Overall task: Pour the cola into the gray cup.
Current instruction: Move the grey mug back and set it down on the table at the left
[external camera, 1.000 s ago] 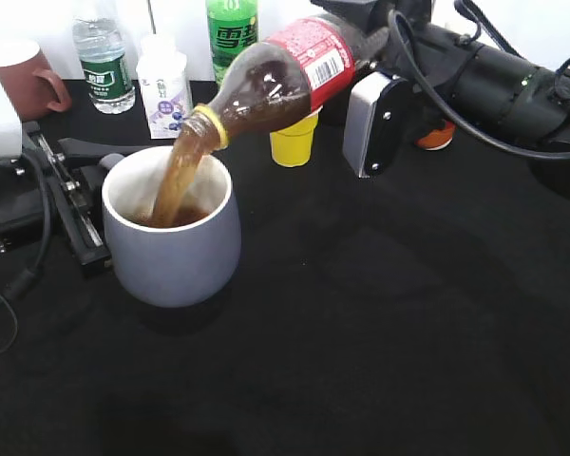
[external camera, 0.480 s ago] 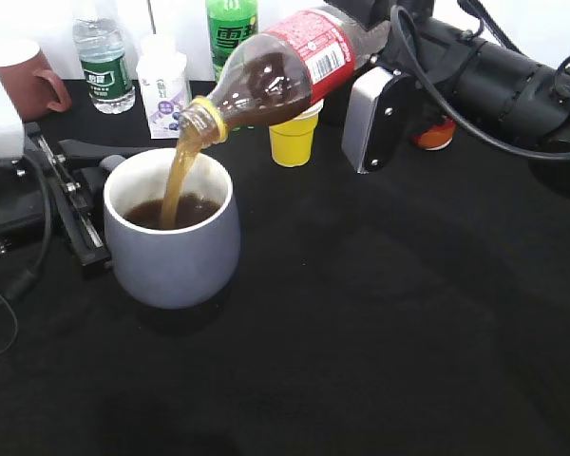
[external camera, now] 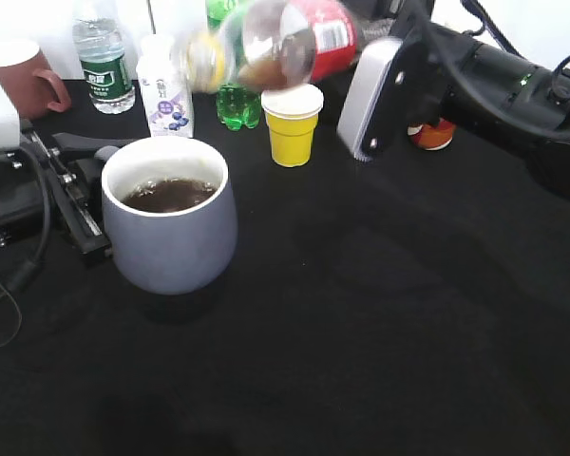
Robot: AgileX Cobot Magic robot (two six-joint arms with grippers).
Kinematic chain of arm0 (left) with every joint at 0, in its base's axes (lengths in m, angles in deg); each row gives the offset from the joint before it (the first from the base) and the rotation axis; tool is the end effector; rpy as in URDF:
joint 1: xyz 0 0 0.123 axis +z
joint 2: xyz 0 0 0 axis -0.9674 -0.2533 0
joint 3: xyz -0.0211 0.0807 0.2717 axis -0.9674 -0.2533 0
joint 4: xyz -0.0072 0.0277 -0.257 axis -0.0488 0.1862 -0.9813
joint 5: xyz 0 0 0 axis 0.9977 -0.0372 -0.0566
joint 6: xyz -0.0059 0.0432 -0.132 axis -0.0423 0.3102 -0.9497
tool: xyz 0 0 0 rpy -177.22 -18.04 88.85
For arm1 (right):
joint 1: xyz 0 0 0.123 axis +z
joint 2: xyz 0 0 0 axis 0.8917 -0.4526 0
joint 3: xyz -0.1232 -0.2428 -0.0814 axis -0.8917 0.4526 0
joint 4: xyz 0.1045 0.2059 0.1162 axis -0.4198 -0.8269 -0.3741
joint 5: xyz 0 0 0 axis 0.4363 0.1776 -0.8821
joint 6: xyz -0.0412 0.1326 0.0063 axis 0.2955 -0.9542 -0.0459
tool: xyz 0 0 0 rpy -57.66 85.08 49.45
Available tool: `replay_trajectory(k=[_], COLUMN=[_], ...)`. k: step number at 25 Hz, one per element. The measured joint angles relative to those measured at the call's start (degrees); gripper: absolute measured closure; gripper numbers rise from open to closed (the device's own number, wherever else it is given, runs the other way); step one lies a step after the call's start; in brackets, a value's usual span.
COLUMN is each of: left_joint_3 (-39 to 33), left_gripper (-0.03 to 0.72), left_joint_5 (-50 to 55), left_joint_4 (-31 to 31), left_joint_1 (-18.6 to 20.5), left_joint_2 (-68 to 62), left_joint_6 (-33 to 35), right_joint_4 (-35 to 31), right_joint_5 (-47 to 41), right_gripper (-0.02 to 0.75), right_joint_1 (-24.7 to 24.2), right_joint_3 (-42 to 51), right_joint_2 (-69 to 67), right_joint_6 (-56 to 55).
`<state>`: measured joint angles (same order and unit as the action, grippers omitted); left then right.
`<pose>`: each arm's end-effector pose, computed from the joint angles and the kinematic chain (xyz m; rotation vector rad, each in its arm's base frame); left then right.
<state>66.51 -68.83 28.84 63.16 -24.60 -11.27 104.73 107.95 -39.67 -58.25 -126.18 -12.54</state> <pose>0.2695 -0.1478 0.1808 0.8504 1.4714 -0.5657 0.3501 0.2231 0.2429 -1.2732 0.6206 -0.3468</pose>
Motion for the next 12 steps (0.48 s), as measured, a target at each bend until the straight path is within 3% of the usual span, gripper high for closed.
replay_trajectory(k=[2,6,9,12], left_joint_3=[0.0,0.0,-0.1,-0.1], left_gripper=[0.61,0.61,0.61,0.61], left_joint_5=[0.1,0.2,1.6,1.9], left_joint_4=[-0.5,-8.7,-22.7,-39.6], left_joint_1=[0.0,0.0,0.0,1.3], left_joint_2=[0.0,0.0,0.0,0.0], left_joint_6=[0.0,2.3,9.9,19.2], right_joint_4=[0.0,-0.6,-0.6,-0.6], right_joint_5=[0.0,0.0,0.6,3.1], right_gripper=[0.354,0.354,0.354,0.354], right_joint_1=[0.0,0.0,0.0,0.0], right_joint_3=[0.0,0.0,0.0,0.0], right_joint_2=[0.0,0.0,0.0,0.0], right_joint_6=[-14.7,-54.8,-67.2,-69.4])
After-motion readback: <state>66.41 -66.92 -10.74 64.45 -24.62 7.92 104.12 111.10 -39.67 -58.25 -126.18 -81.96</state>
